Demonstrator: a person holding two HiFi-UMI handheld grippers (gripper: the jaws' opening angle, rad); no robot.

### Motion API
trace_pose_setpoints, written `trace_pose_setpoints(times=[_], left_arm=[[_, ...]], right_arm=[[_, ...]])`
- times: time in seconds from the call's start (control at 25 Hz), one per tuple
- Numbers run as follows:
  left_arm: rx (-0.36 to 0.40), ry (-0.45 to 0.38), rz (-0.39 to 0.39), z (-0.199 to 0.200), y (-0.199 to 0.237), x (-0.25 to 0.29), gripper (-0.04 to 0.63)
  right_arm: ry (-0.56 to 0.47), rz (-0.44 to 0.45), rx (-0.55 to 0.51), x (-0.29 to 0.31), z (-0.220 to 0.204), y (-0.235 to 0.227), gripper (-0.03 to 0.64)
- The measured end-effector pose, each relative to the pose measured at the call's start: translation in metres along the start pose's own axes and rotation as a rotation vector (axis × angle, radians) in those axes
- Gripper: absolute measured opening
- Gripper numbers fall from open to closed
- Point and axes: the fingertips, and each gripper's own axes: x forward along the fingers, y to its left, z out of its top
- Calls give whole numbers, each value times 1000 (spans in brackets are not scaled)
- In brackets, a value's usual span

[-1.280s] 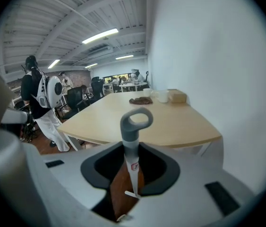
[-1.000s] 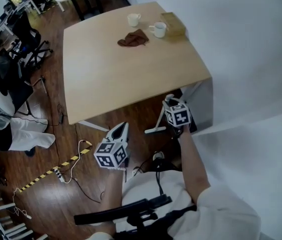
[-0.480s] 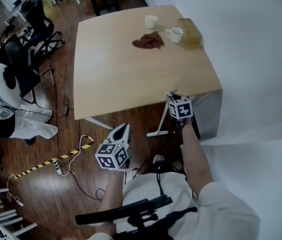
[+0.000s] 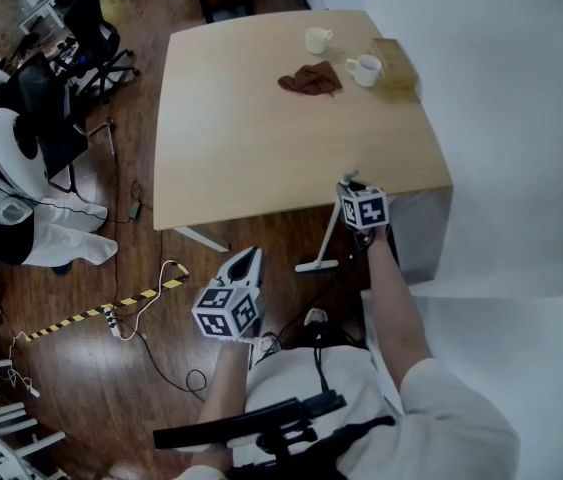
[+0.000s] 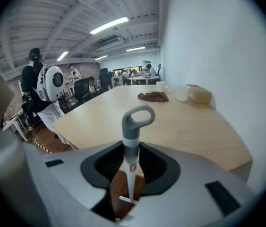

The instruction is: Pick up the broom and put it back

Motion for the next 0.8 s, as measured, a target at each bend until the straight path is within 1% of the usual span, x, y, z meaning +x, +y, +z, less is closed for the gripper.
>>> trace_pose_setpoints(times=[0.16,0.24,0.4,0.52,0.6,0.64,0.8], left_arm=[[-6,0,6,0,6,-4,-11],[-5,1,0,-1,5,-7,-11],[7,6,-22,-4,2,-17,-11],[26,10,-50,-8,-1,-24,-11],[40,15,-78,-11,-4,-33,-11],[47,18,-93,-12,-5,-38,-11],[72,34,-160,-21,-13,-60,-11]], right_arm=[[1,-18,-9,2,1,-1,137],[-7,-36,-11,-3,2,-2,159],[-38,-88,13,-28,2,-4,169],[-94,-118,56,-57,2,-1,166],[-139,-113,94,-83,-8,10,28],[-160,-102,119,-96,-16,18,11],[-238,-69,216,-151,-45,48,11]])
